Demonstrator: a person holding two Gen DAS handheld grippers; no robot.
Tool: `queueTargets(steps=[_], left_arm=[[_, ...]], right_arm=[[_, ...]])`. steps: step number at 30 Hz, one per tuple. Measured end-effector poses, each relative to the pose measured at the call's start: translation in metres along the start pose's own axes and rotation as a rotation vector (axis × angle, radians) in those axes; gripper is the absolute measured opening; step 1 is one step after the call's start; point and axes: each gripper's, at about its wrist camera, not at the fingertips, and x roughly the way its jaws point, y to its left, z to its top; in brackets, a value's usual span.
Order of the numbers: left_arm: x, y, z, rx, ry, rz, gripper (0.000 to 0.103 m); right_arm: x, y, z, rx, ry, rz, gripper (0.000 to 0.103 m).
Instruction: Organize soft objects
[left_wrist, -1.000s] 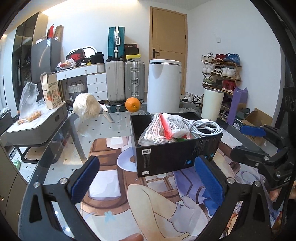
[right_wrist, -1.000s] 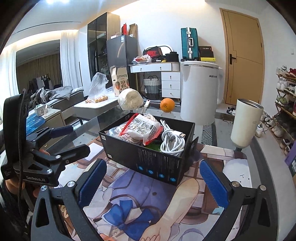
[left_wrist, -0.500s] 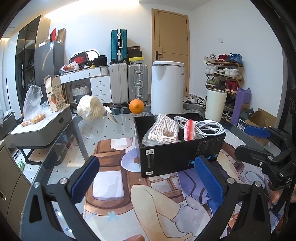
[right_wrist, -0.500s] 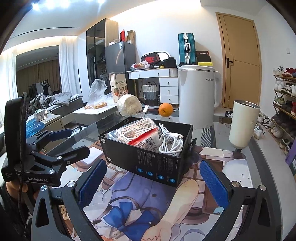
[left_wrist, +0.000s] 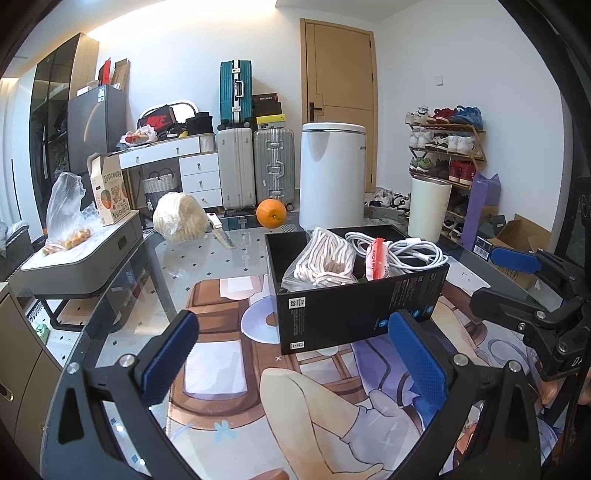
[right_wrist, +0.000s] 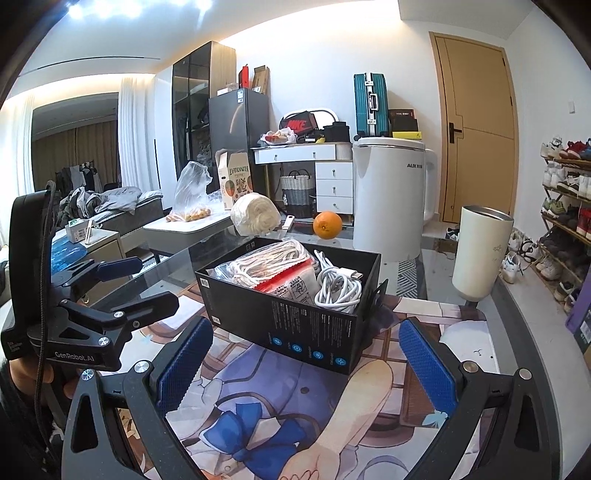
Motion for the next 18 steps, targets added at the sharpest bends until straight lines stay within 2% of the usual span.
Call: queueTargets(steps=[18], left_arm=[[-0.0011,0.0008,-0.0003,-0.009,-0.005,-0.006,0.103]], right_arm=[[-0.0021,0.0003,-0.0012,-0.006,-0.009,-0.021,0.102]])
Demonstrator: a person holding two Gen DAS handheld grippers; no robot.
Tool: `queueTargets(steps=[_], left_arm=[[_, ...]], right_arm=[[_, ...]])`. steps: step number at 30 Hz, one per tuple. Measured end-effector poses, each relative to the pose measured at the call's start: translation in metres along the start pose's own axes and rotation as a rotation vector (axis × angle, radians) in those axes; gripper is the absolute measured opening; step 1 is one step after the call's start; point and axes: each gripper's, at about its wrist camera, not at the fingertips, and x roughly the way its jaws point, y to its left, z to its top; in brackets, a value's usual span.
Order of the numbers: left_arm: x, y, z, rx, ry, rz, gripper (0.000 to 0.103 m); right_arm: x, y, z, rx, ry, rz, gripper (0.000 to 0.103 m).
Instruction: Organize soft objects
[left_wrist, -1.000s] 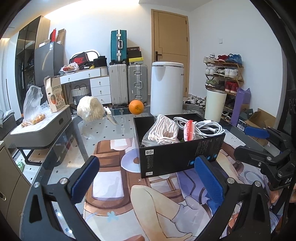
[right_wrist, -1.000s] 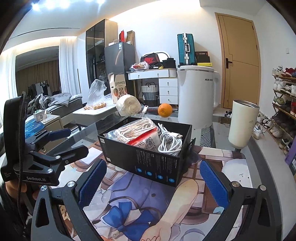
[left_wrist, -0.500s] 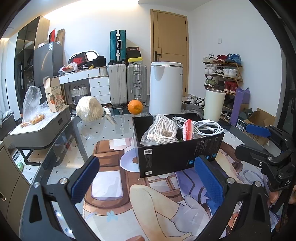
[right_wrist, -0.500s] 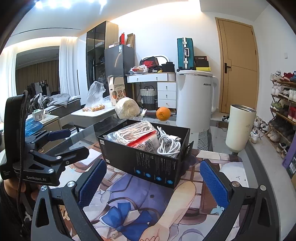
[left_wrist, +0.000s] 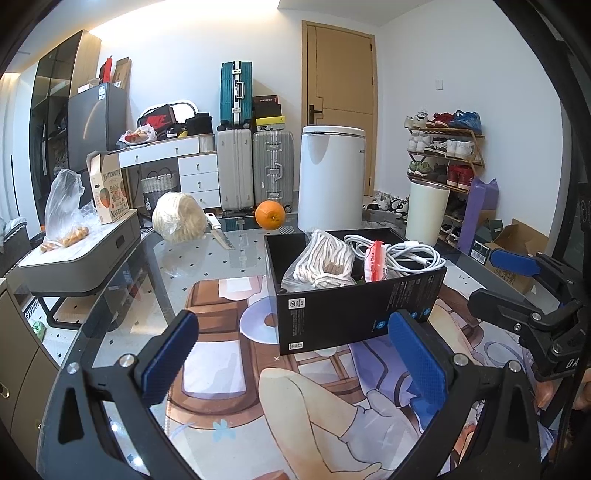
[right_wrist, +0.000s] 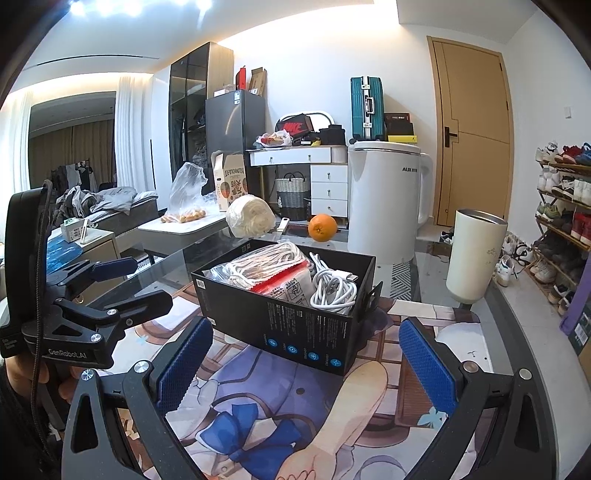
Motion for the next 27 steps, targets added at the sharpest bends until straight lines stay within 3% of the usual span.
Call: queueTargets(steps=[27], left_arm=[[-0.0005,0.0031,0.0012,-0.02,0.002,-0.007,0.103]], right_arm=[[-0.0002,0.0,-0.0002,0.001,0.002,0.0,0.102]])
